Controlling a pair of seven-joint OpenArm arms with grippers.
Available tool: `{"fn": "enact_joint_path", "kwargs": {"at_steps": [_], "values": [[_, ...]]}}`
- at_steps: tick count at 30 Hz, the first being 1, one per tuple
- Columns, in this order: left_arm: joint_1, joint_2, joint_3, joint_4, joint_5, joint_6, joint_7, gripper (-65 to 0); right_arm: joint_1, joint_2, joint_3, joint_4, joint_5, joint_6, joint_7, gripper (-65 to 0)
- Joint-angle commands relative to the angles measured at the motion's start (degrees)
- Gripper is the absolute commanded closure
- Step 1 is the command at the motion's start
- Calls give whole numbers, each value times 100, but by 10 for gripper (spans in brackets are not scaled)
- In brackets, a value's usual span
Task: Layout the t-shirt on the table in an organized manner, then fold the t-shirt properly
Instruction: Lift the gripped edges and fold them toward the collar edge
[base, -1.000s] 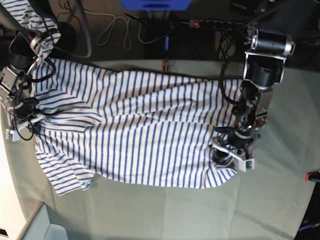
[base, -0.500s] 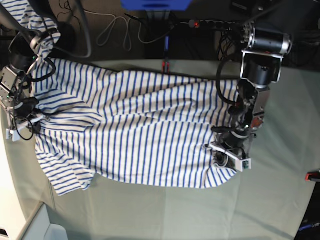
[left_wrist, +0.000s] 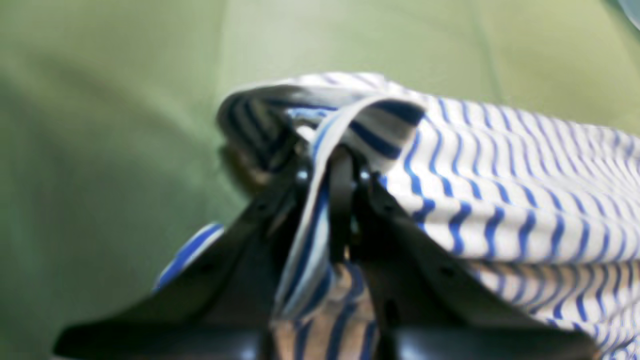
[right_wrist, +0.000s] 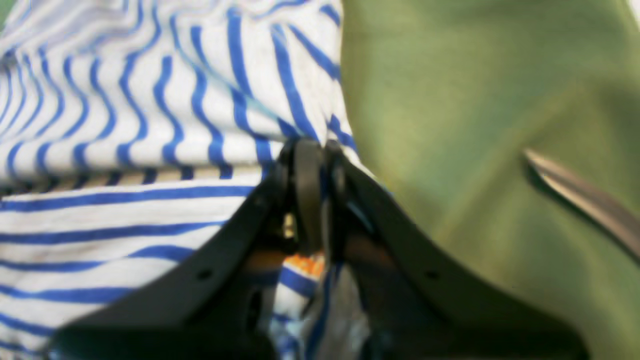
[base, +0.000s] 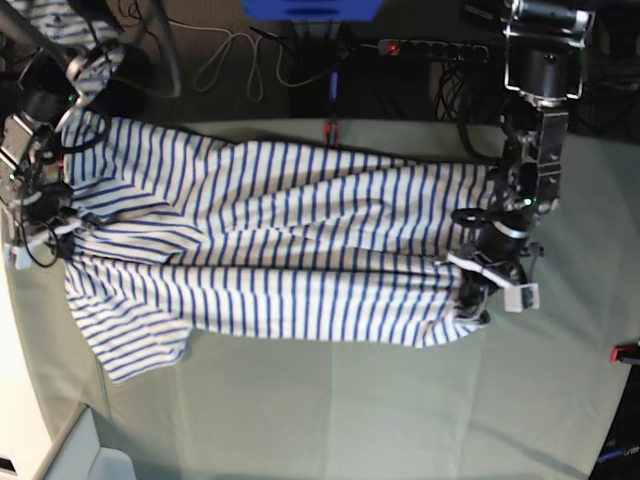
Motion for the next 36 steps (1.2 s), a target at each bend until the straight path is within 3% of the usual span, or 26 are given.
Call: {"fn": "enact_joint_path", "kwargs": {"at_steps": [1, 4, 14, 18, 31, 33, 36], "values": [[-16, -67, -215, 215, -5, 81, -234, -1, -36, 114, 33, 298, 266, -64, 173, 0], [80, -32, -426, 338, -5, 72, -234, -1, -282, 0, 24, 887, 574, -64, 164, 0], [749, -41, -470, 1103, -5, 72, -234, -1, -1091, -449, 59, 2082, 679, -64, 164, 0], [1039, -50, -470, 1129, -5, 72, -234, -1, -1425, -466, 33, 2153, 969, -64, 164, 0], [1513, -41, -426, 1077, -5, 72, -226, -7, -1645, -457, 15, 2135, 960, -64, 112, 0], [1628, -67, -426, 1121, -14, 63, -226, -45, -1645, -457, 15, 2135, 960, -64, 112, -18], [1786, -67, -444, 1147, -14, 63, -217, -193, -1645, -457, 15, 2144, 960, -64, 112, -115]]}}
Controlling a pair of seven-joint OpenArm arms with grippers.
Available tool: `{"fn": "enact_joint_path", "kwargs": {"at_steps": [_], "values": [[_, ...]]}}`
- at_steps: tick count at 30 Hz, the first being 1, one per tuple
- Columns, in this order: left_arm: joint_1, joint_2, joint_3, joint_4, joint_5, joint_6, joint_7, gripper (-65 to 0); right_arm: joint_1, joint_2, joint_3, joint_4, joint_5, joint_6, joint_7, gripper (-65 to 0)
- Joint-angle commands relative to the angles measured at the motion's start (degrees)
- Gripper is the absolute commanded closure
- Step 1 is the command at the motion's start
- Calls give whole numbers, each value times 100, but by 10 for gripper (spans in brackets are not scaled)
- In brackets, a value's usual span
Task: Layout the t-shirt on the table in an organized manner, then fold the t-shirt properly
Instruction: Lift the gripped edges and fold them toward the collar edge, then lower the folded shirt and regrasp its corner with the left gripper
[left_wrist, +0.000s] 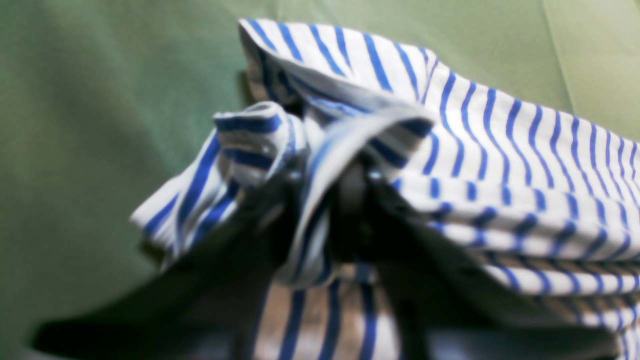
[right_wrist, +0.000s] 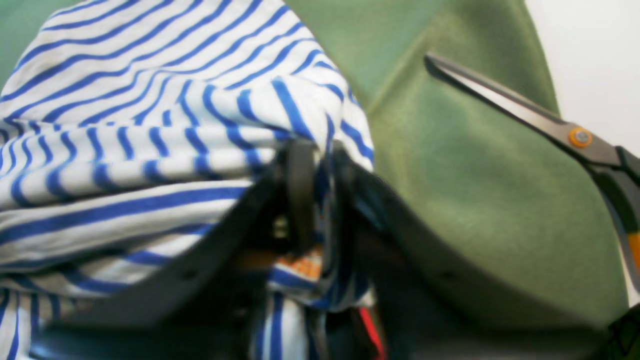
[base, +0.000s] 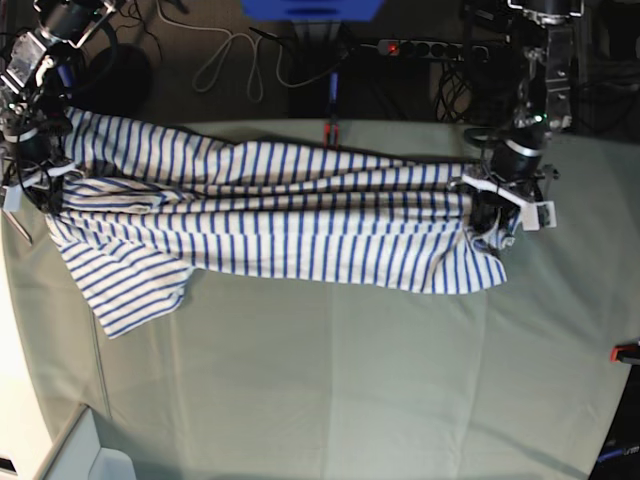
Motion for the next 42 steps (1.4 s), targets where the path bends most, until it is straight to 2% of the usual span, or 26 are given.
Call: {"fn": "enact_joint_path", "kwargs": {"at_steps": [1, 2, 4, 8, 11, 14, 23, 32, 38, 40, 42], "values": [[38, -37, -66, 96, -3, 22, -123, -245, 29, 120, 26, 118, 91, -60, 136, -149], [82, -37, -66, 166, -3, 22, -132, -295, 29, 120, 26, 127, 91, -60, 136, -185], [213, -37, -74, 386, -3, 22, -149, -349, 29, 120, 61, 144, 99, -60, 136, -231], [363, 16, -479, 984, -3, 40, -141, -373, 29, 102, 79, 461, 108, -60, 136, -274], [266, 227, -866, 1168, -3, 31, -132, -372, 29, 93, 79, 707, 108, -60, 136, -273], [-15, 262, -1068, 1159, -3, 31, -123, -372, 47, 32, 79, 847, 108, -60, 136, -273], [-182, 289, -1041, 1168, -3, 31, -123, -371, 91, 23, 87, 891, 108, -60, 136, -273], [539, 298, -1033, 1133, -3, 31, -123, -371, 161, 23, 52, 891, 108, -60, 136, -273], [715, 298, -954, 658, 6, 31, -105, -376, 223, 14, 44, 883, 108, -60, 136, -273], [855, 245, -804, 650, -3, 22, 88, -396, 223, 14, 44, 883, 108, -60, 136, -273], [1005, 254, -813, 799, -3, 22, 361, -442, 232, 14, 44, 883, 108, -60, 136, -273]]}}
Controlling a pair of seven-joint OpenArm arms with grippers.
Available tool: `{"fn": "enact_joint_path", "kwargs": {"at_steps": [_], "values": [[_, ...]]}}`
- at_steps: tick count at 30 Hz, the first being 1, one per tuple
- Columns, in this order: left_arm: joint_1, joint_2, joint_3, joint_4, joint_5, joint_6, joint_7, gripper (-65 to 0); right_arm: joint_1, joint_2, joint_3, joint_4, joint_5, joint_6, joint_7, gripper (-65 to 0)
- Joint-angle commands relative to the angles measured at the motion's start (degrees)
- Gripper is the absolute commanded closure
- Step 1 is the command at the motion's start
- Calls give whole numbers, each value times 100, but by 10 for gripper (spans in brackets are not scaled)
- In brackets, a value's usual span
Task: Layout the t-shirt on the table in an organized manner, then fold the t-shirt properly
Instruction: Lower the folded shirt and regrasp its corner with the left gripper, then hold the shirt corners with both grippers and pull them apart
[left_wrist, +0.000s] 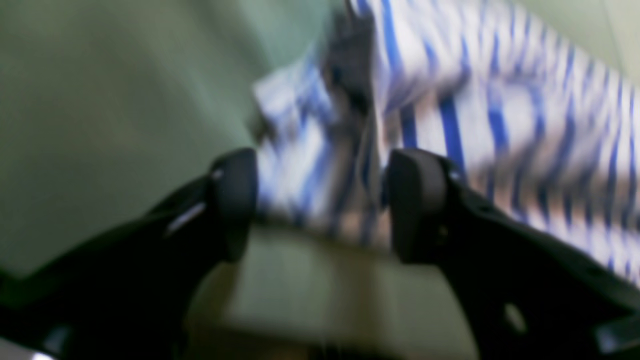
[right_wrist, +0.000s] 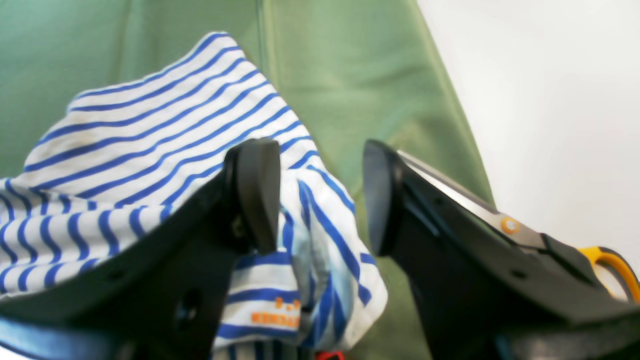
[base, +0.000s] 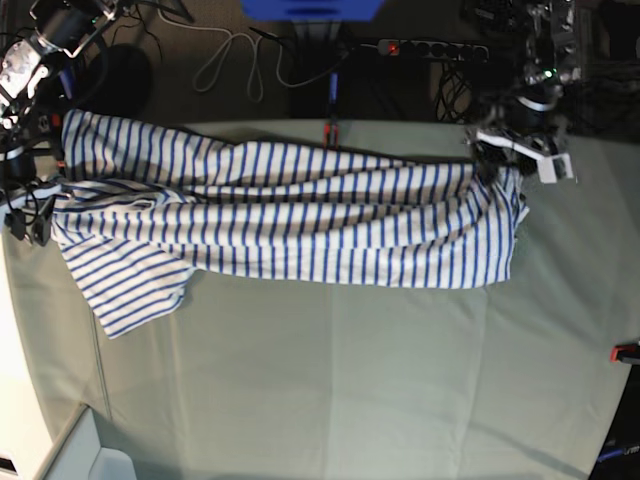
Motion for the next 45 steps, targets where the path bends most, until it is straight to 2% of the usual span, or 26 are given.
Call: {"fn": "enact_joint_path", "kwargs": {"at_steps": [1, 4, 6, 9, 12, 14, 20, 24, 29, 36, 45], "values": [[85, -24, -101, 310, -31, -50, -137, -471, 59, 91, 15, 107, 115, -56, 158, -273], [322, -24, -294, 873, -31, -50, -49, -533, 59, 91, 15, 107, 115, -56, 158, -273], [349, -15, -329, 1198, -137, -50, -58, -536, 59, 91, 15, 98, 115, -56, 158, -273], [305, -129, -364, 1506, -638, -50, -49, -536, 59, 91, 15, 98, 115, -56, 158, -273], [-196, -200, -628, 1506, -1183, -24, -32, -536, 59, 91, 15, 98, 115, -56, 158, -273], [-618, -200, -716, 1216, -1306, -6, 126, -536, 59, 91, 6, 98, 115, -56, 158, -273], [-2183, -226, -716, -543, -1201, 3, 812, -536, 59, 91, 6, 98, 115, -56, 158, -273], [-2755, -182, -690, -1378, -981, -24, 1023, -536, 59, 91, 6, 98, 115, -56, 158, -273], [-3001, -59, -531, -1888, -770, -41, 997, -536, 59, 91, 6, 98, 115, -56, 158, -273], [-3010, -24, -92, -1984, -770, -41, 988, -535, 59, 91, 6, 98, 115, -56, 158, -273], [-3018, -24, -109, -1984, -770, -41, 979, -534, 59, 91, 6, 115, 106, -56, 158, -273]]}}
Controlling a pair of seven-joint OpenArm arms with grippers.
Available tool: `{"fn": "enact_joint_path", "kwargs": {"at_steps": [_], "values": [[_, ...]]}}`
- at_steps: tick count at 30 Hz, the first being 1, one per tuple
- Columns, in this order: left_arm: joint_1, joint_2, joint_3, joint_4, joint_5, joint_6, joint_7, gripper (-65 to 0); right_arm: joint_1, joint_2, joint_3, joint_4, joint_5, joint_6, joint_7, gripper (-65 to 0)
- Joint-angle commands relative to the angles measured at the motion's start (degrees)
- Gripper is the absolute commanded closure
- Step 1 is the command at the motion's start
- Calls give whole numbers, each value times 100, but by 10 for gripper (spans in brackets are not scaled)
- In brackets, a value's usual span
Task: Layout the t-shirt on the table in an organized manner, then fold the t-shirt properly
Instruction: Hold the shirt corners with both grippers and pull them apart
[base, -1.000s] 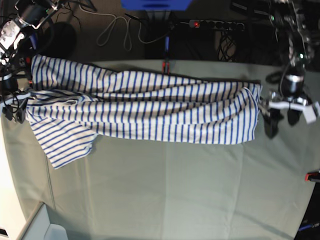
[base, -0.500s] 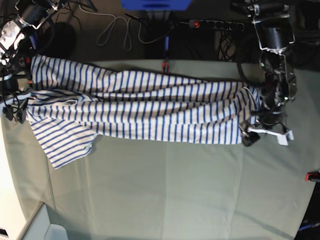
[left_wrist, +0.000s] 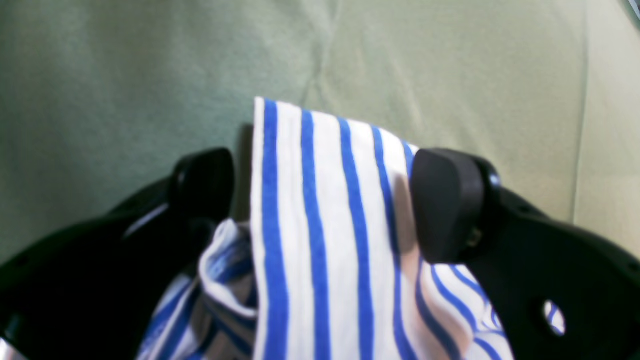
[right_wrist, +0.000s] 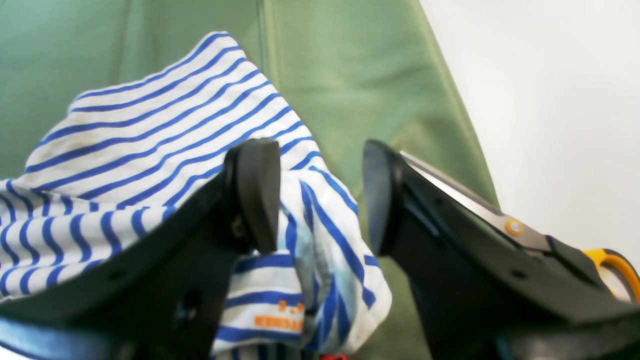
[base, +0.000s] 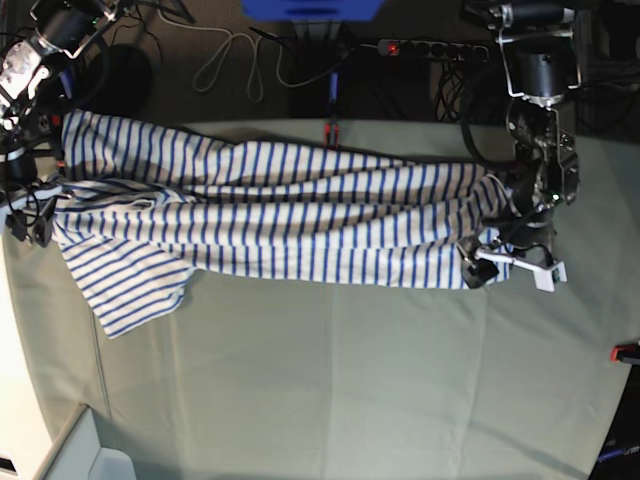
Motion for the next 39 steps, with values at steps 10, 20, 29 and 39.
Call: {"fn": "enact_joint_path", "kwargs": {"at_steps": [10, 20, 29, 39], "values": [[-549, -65, -24, -407, -90, -50, -125, -452, 35, 130, 17, 122, 95, -53, 175, -273], [-584, -65, -24, -591, -108, -59, -133, -354, 44, 209, 17, 131, 86, -53, 175, -273], [-698, -65, -24, -583, -108, -59, -125, 0, 474, 341, 8, 140, 86, -53, 166, -277], [-865, -101, -24, -574, -108, -59, -125, -1, 1169, 869, -1407, -1285, 69, -53, -581, -278]]}}
